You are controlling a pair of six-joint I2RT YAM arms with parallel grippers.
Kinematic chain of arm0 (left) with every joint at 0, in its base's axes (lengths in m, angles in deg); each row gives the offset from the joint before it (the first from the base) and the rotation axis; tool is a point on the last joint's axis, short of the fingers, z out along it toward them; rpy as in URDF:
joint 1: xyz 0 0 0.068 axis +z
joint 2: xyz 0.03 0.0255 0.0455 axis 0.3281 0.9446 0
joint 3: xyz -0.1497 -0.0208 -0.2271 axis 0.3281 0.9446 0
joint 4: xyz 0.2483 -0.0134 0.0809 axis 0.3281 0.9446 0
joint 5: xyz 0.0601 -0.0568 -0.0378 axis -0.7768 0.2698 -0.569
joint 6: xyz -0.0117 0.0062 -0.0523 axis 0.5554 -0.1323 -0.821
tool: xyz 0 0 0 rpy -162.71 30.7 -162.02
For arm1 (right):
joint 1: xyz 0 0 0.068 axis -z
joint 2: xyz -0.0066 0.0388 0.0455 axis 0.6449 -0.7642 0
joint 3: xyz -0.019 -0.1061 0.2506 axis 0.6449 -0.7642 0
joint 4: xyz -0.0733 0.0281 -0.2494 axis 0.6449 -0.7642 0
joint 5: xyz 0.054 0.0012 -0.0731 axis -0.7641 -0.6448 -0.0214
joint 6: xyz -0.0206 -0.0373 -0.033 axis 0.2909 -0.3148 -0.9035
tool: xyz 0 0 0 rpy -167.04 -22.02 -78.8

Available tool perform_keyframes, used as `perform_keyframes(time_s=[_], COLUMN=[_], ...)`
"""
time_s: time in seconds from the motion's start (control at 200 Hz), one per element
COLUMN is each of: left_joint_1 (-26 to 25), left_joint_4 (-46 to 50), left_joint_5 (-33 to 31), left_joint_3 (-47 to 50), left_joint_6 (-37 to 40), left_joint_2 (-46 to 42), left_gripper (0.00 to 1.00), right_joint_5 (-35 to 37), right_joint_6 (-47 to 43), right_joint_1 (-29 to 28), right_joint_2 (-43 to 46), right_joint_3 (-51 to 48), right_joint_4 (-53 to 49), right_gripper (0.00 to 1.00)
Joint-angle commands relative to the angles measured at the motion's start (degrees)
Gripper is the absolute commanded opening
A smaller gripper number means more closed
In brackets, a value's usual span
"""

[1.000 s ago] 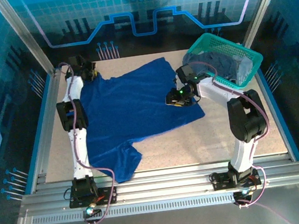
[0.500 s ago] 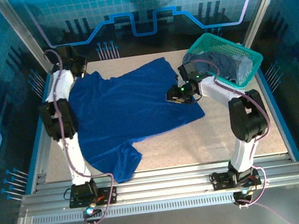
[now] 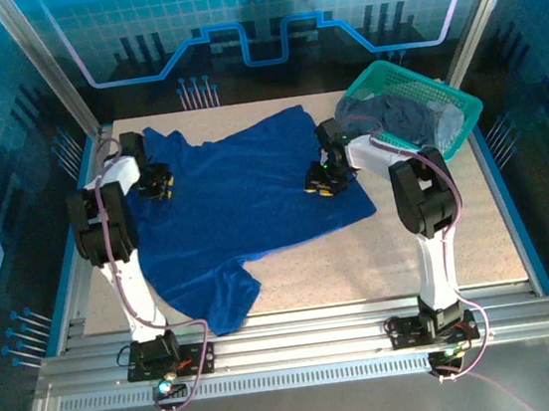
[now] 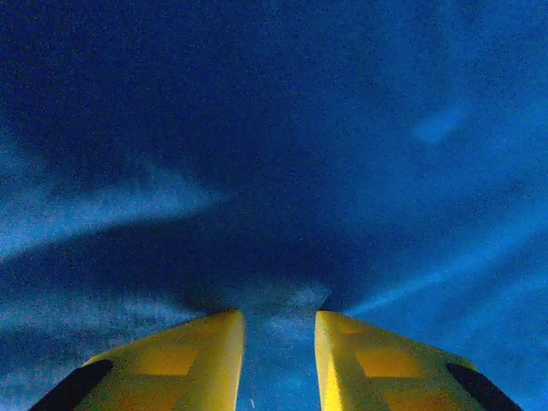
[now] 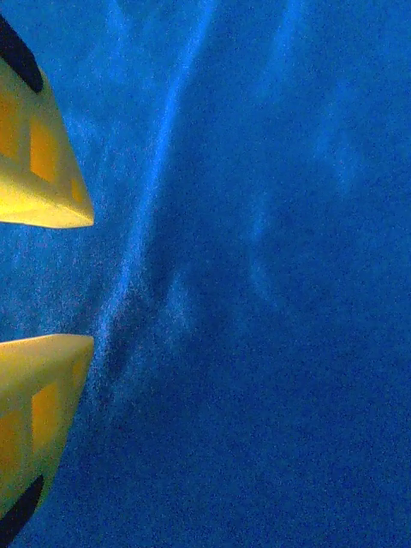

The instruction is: Fold and stack the t-shirts

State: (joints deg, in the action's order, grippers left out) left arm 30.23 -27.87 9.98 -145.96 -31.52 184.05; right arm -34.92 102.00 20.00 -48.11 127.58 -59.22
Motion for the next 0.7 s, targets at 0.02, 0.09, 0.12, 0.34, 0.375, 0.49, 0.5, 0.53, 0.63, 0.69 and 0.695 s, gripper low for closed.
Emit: perform_keyframes(time_s=[0.02, 0.09, 0.12, 0.34, 0.375, 0.49, 0.5, 0.53, 0.63, 0.69, 0.695], left_joint_1=[-0.6, -1.2, -1.3, -2.5, -2.8, -3.7, -3.8, -4.2, -5.1, -5.7, -5.7], left_joint_4=[0.3, 2.5, 4.0, 8.2, 7.9, 8.9, 9.0, 8.9, 5.9, 2.5, 2.2], left_joint_5=[-1.0, -1.9, -1.6, 3.9, 5.3, 8.5, 8.6, 8.9, 10.1, 11.1, 11.2], left_joint_3=[-8.6, -12.4, -14.2, -24.1, -25.9, -35.4, -36.3, -38.9, -46.0, -48.7, -48.9], left_joint_6=[2.4, 2.6, 2.4, 4.2, 4.7, 6.7, 6.9, 7.2, 6.2, 4.9, 4.8], left_joint_2=[2.5, 4.8, 6.3, 17.1, 18.8, 25.2, 25.7, 27.1, 30.8, 32.8, 32.9], left_gripper=[0.3, 0.3, 0.3, 0.29, 0.28, 0.28, 0.28, 0.28, 0.3, 0.31, 0.31], right_joint_5=[3.3, 4.4, 4.5, 5.4, 4.7, 3.4, 3.3, 2.9, 2.2, 2.8, 2.8], right_joint_6=[-0.4, -0.4, -0.1, 2.7, 3.1, 4.5, 4.7, 5.4, 9.0, 11.4, 11.6], right_joint_1=[-0.8, -0.9, -0.8, -1.2, -1.4, -3.0, -3.2, -3.9, -6.4, -7.3, -7.3], right_joint_2=[-1.8, -3.2, -3.9, -4.6, -4.2, -1.9, -1.8, -1.3, 0.4, 1.1, 1.1], right_joint_3=[2.8, 3.8, 4.1, 0.4, -0.8, -4.4, -4.7, -5.6, -8.3, -9.4, -9.4], right_joint_4=[-4.5, -6.8, -7.8, -12.1, -12.3, -12.1, -12.1, -11.9, -10.4, -8.9, -8.8], right_gripper=[0.38, 0.38, 0.37, 0.36, 0.36, 0.36, 0.36, 0.36, 0.36, 0.37, 0.37])
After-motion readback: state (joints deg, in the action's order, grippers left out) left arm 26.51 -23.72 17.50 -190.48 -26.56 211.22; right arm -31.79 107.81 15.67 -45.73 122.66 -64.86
